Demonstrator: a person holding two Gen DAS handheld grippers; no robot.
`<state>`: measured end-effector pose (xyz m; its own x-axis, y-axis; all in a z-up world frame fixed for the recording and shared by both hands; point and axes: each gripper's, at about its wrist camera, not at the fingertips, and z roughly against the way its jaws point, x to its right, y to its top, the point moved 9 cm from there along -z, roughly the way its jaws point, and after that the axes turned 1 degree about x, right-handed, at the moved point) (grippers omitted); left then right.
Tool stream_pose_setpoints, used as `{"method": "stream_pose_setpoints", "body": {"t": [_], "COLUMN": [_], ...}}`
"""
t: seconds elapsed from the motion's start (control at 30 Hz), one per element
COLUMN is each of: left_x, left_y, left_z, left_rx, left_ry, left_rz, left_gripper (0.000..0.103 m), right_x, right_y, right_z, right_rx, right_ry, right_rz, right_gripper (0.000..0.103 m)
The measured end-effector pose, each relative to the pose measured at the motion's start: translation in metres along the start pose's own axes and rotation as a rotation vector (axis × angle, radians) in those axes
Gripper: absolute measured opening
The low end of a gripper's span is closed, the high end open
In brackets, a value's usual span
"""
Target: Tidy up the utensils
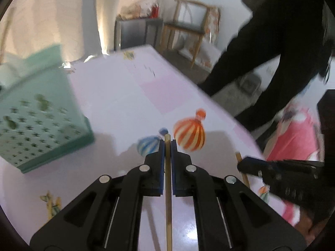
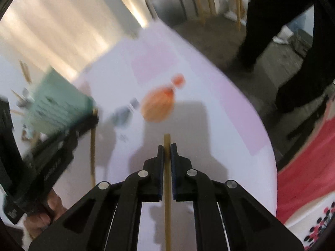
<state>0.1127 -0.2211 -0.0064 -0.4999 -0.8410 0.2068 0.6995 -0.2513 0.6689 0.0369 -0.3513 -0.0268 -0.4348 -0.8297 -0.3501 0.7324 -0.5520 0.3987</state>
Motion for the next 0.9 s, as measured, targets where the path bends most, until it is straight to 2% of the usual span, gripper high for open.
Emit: {"method": "stream_pose_setpoints", "body": {"t": [0.27, 0.4, 0.47, 0.53, 0.6, 0.73, 0.83, 0.9], "left_x": [-0.057, -0.087, -0.099, -0.114, -0.135, -0.178, -0.194, -0.2], "left_y": [0.065, 0.092, 0.1, 0.111, 0.125, 0.148, 0.153, 0.153], "left_z": [0.126, 0.202, 0.231, 0.261, 0.288, 0.308, 0.307, 0.303], "left_rx": [0.294, 0.455, 0.507, 0.563, 0.646, 0.763, 0.841, 0.893], "left_ry": [-0.016, 0.015, 0.027, 0.074, 0.197, 0.407, 0.435, 0.498], "left_rz": [0.172, 0.225, 0.247, 0.246, 0.242, 0.269, 0.32, 0.338], "left_gripper": [0.004, 0.004, 0.004, 0.004, 0.004, 0.004, 0.004, 0.004], "right_x": [-0.093, -0.146, -0.162, -0.184, -0.201, -0.231, -0.243, -0.246], "right_y": [0.083, 0.113, 0.123, 0.132, 0.137, 0.143, 0.146, 0.142], "right_z": [0.07, 0.096, 0.107, 0.111, 0.111, 0.104, 0.092, 0.081], "right_rx": [0.251, 0.362, 0.392, 0.403, 0.411, 0.419, 0.413, 0.393], "right_ry": [0.226, 0.316, 0.351, 0.376, 0.399, 0.44, 0.449, 0.45], "right_rz": [0.048, 0.095, 0.104, 0.131, 0.146, 0.133, 0.114, 0.1], "right_gripper": [0.007, 0.007, 0.007, 0.007, 0.007, 0.007, 0.007, 0.007]}}
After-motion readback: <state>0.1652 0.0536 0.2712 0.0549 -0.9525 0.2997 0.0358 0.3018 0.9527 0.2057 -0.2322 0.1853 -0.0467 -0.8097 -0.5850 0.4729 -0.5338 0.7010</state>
